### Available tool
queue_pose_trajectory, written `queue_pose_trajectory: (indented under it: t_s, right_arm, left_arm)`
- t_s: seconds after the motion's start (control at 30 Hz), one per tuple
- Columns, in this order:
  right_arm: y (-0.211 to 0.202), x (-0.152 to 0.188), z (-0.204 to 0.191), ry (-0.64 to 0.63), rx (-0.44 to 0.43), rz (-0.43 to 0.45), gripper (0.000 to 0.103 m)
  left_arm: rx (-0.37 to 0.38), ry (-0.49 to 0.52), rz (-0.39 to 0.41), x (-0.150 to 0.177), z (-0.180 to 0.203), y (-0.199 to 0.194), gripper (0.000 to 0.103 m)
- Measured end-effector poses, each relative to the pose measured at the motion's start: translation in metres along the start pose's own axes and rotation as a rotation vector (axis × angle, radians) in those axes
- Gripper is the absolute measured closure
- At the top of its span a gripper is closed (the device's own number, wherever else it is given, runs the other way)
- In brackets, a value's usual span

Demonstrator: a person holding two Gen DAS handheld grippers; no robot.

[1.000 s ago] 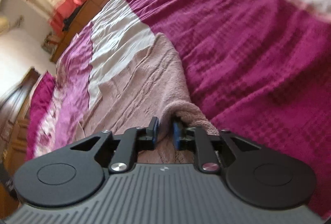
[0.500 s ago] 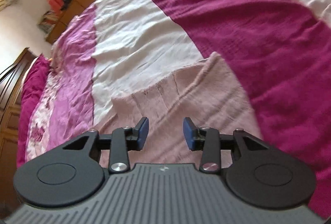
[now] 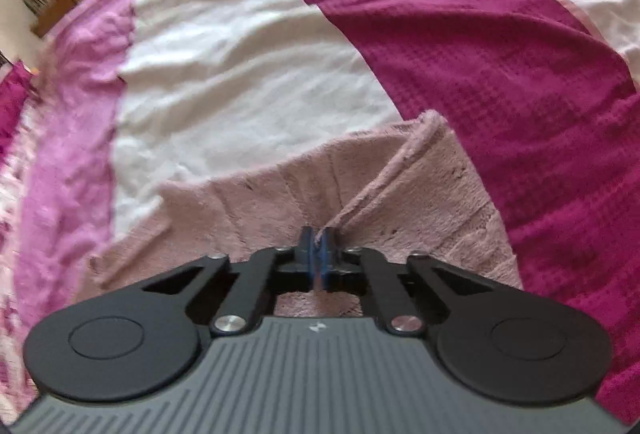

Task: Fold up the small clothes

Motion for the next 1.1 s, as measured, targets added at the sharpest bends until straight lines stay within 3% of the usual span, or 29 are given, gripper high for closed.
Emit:
queue_pose_trajectory:
  t_s: [0.17, 0.23, 0.3, 0.37, 0.43, 0.53, 0.77, 0.87, 0.9, 0.93, 1.1]
  right_arm:
    - [-0.023, -0.026, 0.002, 0.010, -0.060, 0.123, 0.103]
    - [-0.019, -0.025, 0.001, 0.000, -0.086, 0.076, 0.103]
    - [-0.011, -0.017, 0.004, 0.044, -0.081, -0.028, 0.103]
    - [-0.006, -0.008, 0.007, 0.071, -0.050, -0.106, 0.092]
    - [-0.005, -0.001, 0.009, 0.089, -0.010, -0.125, 0.065]
    - [0.000, 0.001, 0.003, 0.092, 0.012, -0.141, 0.058]
    - [0.022, 0.013, -0.015, -0.018, 0.170, -0.189, 0.061]
    - [0.021, 0.015, -0.017, -0.070, 0.222, -0.164, 0.085]
    - [0.019, 0.015, -0.016, -0.070, 0.210, -0.153, 0.095]
    - [0.016, 0.015, -0.013, -0.059, 0.194, -0.146, 0.098]
    - [-0.006, 0.001, -0.002, 0.039, 0.039, -0.056, 0.100]
  left_arm:
    - [-0.012, 0.015, 0.023, -0.009, 0.000, 0.005, 0.090]
    - [-0.022, 0.005, 0.006, -0.008, -0.001, 0.010, 0.090]
    - [-0.017, -0.002, 0.001, -0.006, -0.001, 0.010, 0.090]
    - [-0.018, 0.013, 0.005, -0.003, 0.000, 0.007, 0.090]
    - [-0.022, 0.024, 0.009, -0.001, 0.000, 0.004, 0.090]
    - [-0.008, 0.005, 0.020, 0.000, -0.001, -0.005, 0.090]
    - [0.034, -0.030, 0.064, 0.001, 0.001, -0.029, 0.090]
    - [0.050, -0.022, 0.076, 0.000, 0.005, -0.035, 0.090]
    - [0.054, -0.018, 0.080, 0.000, 0.006, -0.037, 0.090]
    - [0.057, -0.015, 0.082, 0.000, 0.007, -0.038, 0.090]
    - [0.057, -0.009, 0.087, 0.000, 0.008, -0.040, 0.090]
Point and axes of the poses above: each gripper's, at about its wrist camera, not at the fingertips, and y roughly the way its jaws point, z to its right, x to its underside, the point moved 9 cm from there along y, roughly the way its jaws point, and after that the axes turned 2 degrees about -x, right-handed, at the moved point
